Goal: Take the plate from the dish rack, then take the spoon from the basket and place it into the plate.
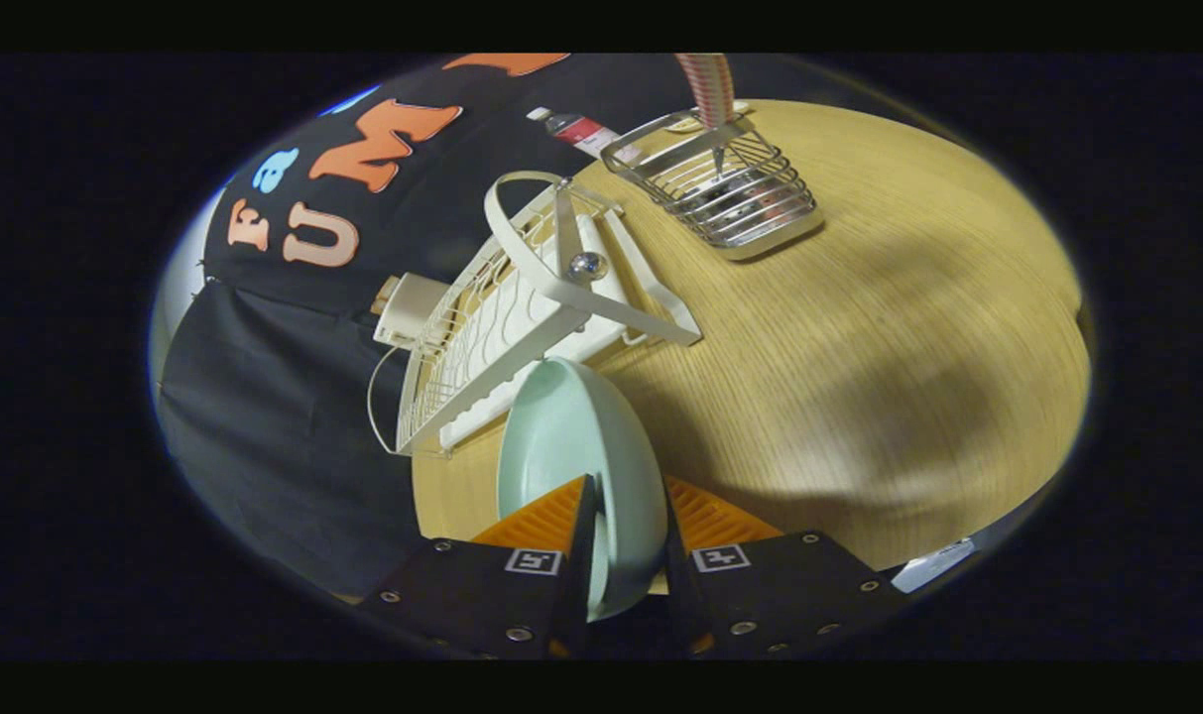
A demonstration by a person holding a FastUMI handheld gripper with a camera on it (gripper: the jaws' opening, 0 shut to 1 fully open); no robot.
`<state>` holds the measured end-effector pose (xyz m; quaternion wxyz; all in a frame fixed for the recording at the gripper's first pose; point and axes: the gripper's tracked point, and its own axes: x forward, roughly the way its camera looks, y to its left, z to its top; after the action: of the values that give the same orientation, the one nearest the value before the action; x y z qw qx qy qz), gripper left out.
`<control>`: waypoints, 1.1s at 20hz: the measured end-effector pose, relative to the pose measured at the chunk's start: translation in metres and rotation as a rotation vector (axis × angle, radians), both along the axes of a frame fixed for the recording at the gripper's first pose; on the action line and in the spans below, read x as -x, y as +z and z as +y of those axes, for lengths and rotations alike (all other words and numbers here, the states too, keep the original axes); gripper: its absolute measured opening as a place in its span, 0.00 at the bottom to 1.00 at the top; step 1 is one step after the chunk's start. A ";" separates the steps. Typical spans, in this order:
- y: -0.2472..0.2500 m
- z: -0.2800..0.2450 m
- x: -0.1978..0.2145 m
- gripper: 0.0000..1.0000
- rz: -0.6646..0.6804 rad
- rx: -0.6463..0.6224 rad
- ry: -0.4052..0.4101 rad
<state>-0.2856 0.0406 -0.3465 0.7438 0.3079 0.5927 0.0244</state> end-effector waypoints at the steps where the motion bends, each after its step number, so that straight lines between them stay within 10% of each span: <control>1: 0.001 -0.005 -0.002 0.37 -0.007 0.026 0.013; 12: 0.059 -0.093 -0.075 0.69 -0.307 0.336 0.055; 22: 0.085 -0.138 -0.140 0.71 -0.510 0.605 0.136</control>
<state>-0.1455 -0.0972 -0.2612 0.9208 0.0194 0.3886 -0.0264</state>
